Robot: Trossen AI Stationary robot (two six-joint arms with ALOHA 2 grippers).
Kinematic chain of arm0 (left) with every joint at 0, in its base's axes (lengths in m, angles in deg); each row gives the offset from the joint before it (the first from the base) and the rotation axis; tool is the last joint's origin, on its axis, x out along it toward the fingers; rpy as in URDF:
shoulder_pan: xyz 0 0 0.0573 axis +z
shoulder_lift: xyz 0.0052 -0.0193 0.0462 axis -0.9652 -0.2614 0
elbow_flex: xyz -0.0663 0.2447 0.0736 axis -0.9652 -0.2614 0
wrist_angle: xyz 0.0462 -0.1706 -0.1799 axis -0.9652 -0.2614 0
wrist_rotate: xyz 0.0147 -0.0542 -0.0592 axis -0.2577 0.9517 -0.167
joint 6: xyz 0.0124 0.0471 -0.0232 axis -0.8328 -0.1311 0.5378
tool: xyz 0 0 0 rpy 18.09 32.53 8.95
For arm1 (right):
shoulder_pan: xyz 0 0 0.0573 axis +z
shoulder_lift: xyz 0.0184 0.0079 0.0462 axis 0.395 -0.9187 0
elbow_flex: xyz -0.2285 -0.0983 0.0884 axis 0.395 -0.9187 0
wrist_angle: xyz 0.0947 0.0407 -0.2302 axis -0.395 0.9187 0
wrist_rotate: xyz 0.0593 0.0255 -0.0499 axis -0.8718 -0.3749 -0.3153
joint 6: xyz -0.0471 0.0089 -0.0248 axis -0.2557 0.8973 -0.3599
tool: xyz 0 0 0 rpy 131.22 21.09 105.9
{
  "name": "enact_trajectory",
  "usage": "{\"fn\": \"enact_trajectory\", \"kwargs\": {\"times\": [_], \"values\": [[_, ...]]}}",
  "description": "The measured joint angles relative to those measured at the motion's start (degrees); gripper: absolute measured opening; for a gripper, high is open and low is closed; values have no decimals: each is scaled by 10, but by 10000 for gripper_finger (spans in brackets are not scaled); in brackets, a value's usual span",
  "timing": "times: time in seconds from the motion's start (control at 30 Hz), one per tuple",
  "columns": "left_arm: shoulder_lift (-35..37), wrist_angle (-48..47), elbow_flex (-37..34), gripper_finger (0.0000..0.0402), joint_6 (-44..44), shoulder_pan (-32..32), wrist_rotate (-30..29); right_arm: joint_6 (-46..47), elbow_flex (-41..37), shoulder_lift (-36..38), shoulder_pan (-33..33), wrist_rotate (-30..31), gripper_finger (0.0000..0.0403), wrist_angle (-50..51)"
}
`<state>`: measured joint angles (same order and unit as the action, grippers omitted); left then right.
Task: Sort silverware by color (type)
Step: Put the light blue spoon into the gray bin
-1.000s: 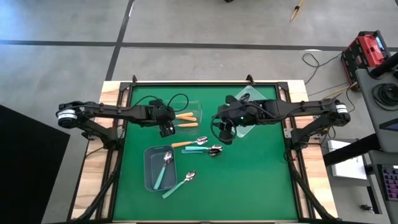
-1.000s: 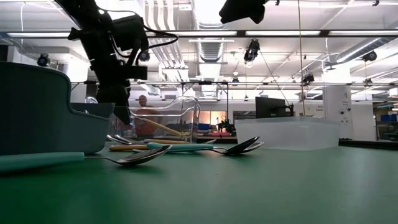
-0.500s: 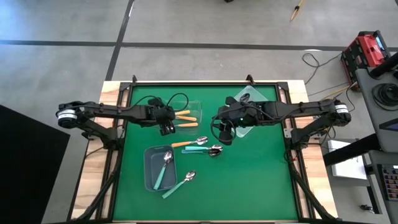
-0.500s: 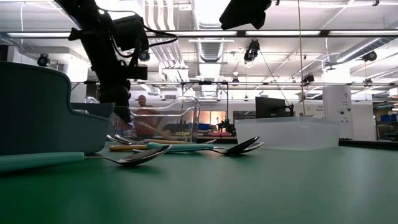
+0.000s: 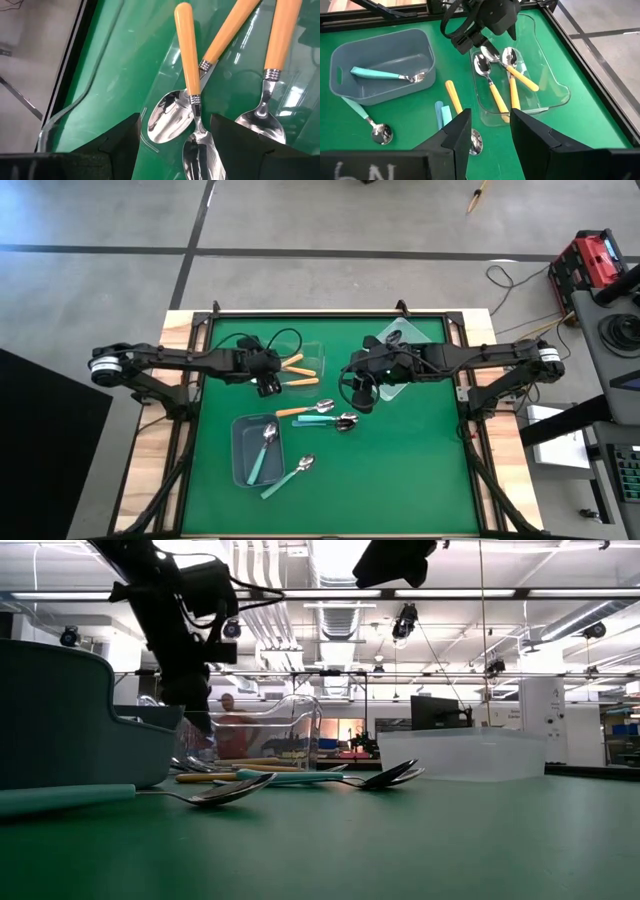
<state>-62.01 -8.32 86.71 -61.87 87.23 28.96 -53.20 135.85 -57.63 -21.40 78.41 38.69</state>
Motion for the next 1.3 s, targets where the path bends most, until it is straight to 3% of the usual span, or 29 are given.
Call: {"fn": "enact_trajectory", "kwargs": {"times": [0.63, 1.3], "values": [[19, 28, 51, 222, -11, -29, -1, 47, -10, -16, 0, 0, 116, -1], [52, 173, 51, 201, 15, -183, 0, 68, -11, -114, 48, -1, 102, 2]]}}
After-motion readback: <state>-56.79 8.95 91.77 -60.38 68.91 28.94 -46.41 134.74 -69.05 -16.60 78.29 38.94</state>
